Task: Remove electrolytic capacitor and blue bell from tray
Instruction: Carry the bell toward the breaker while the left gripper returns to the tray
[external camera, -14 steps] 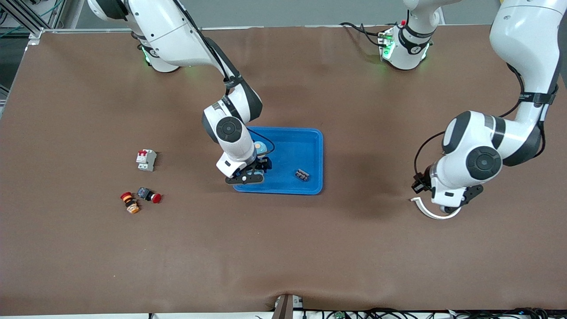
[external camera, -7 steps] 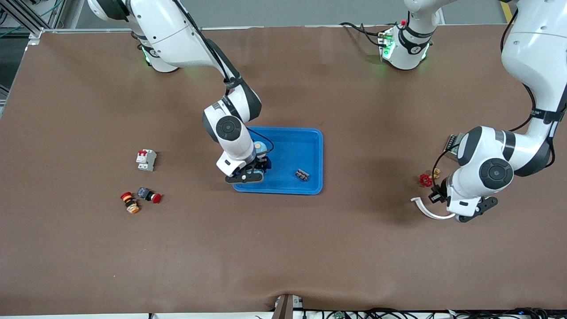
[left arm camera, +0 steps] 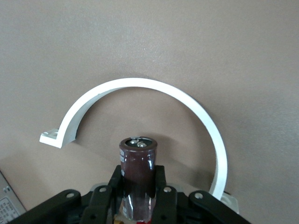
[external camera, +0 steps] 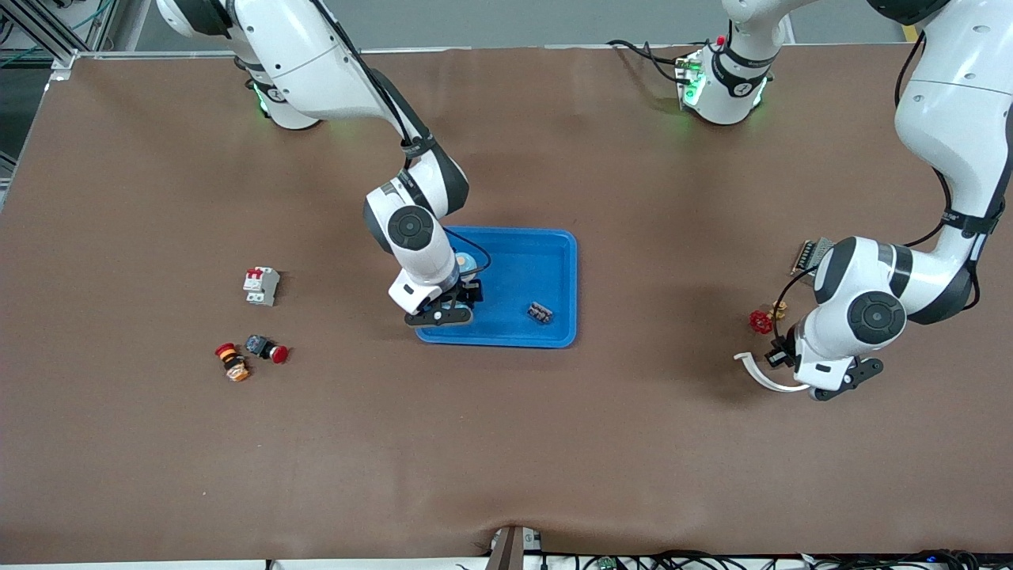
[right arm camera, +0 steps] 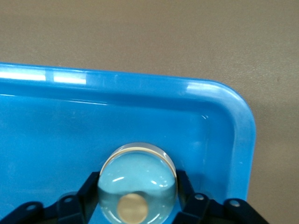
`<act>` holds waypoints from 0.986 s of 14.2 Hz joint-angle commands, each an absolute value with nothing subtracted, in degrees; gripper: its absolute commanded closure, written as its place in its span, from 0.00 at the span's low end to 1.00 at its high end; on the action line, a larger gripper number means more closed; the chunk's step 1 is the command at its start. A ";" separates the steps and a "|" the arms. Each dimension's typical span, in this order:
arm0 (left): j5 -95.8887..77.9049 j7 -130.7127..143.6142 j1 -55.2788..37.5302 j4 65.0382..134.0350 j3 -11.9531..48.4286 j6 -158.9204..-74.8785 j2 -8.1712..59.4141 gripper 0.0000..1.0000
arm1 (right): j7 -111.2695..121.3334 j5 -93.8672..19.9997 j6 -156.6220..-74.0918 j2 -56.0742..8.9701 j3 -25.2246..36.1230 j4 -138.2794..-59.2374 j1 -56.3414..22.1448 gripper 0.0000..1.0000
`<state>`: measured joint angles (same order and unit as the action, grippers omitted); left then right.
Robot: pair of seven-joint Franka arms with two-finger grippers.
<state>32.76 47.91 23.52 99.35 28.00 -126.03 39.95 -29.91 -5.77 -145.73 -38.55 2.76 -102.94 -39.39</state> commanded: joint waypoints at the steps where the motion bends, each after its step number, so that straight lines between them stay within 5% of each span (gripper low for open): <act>1: 34.28 47.20 24.43 98.79 28.57 -127.00 41.13 1.00 | -29.79 -6.24 -146.34 -38.76 3.16 -102.83 -40.08 0.54; 4: 34.28 47.20 24.61 98.79 28.56 -127.18 41.57 0.69 | -29.71 -6.24 -145.99 -38.67 3.16 -102.57 -40.08 0.58; 8: 34.37 47.11 24.78 98.70 28.65 -127.00 40.70 0.00 | -29.01 -6.33 -141.09 -37.01 3.34 -100.73 -39.29 0.58; 14: 32.44 47.37 23.64 96.60 30.14 -123.94 38.67 0.00 | -18.22 -6.50 -127.38 -29.54 3.43 -98.53 -33.50 0.58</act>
<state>32.84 47.48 23.94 97.17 28.83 -126.40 40.26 -23.79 -5.77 -131.13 -33.18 4.16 -97.59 -37.08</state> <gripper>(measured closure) 0.000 0.348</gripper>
